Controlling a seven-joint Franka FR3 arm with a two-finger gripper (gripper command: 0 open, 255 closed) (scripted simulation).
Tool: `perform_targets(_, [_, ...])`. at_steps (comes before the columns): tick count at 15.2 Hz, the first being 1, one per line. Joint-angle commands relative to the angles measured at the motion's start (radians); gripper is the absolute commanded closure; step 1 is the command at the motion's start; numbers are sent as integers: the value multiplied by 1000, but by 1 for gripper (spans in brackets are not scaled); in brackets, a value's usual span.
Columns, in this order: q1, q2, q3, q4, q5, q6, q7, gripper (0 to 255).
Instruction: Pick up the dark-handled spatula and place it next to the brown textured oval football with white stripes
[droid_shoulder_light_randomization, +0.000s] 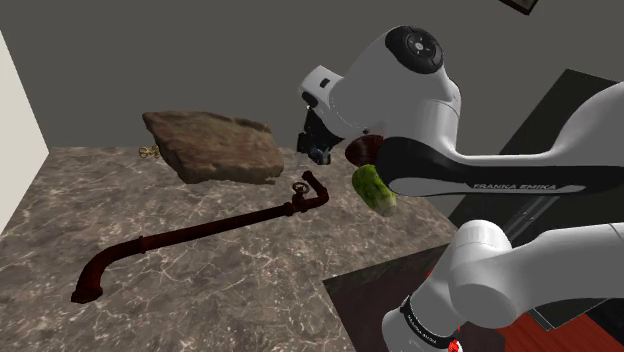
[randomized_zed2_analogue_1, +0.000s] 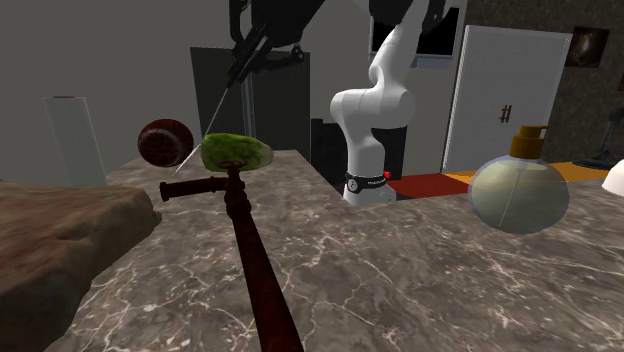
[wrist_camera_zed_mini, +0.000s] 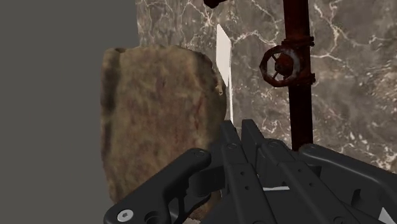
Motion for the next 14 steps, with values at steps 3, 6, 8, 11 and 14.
perform_targets(3, [-34,-20,-106,-35,-36,62,-96,255])
perform_targets(6, [-62,-23,-186,-52,-64,108,-166,255])
perform_targets(8, [-82,-18,-239,-56,-82,139,-214,255])
perform_targets(11, [-109,1,-320,-52,-106,186,-286,255])
perform_targets(14, [-131,32,-401,-35,-124,232,-360,255])
